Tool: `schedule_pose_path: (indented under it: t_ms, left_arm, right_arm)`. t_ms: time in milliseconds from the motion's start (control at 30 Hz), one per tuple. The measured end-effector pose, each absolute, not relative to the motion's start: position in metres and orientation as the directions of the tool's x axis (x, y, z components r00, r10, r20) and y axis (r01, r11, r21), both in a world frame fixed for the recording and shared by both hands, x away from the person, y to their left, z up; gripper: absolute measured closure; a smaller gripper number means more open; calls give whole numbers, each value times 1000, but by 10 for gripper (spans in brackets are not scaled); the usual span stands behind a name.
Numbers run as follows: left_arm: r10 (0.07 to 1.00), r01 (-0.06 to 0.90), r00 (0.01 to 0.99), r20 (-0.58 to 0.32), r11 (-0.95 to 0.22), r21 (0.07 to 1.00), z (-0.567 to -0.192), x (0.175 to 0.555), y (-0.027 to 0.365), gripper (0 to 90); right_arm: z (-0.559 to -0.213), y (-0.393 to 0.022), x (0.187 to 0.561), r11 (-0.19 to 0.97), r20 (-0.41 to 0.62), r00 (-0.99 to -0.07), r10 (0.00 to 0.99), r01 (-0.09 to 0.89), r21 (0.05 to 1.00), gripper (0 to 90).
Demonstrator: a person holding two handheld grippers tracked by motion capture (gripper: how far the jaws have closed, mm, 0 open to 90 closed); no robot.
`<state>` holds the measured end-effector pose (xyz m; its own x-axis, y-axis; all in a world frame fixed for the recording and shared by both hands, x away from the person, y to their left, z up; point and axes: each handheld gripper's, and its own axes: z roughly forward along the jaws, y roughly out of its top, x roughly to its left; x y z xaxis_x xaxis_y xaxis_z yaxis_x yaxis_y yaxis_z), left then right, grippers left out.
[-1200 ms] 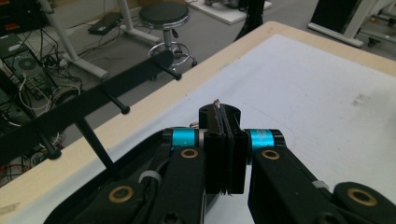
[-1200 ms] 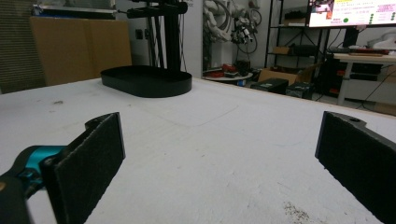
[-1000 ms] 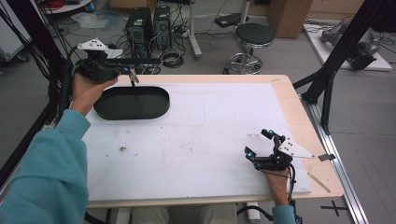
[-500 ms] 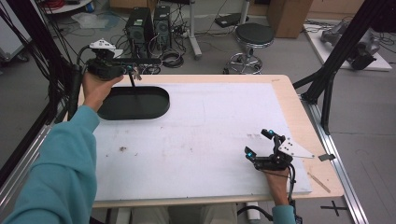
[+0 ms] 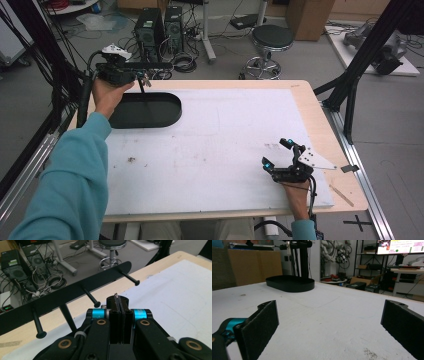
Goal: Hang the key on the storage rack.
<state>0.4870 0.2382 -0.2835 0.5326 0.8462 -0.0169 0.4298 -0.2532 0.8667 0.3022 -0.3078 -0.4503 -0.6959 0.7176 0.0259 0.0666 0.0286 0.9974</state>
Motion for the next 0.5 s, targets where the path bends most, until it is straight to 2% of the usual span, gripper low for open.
schedule_pose_path:
  t_ms: [500]
  left_arm:
    - [861, 442, 508, -15, -246, 863, -292, 492, 238, 884]
  right_arm:
    - [-450, -308, 302, 25, 31, -696, 718, 70, 997, 6]
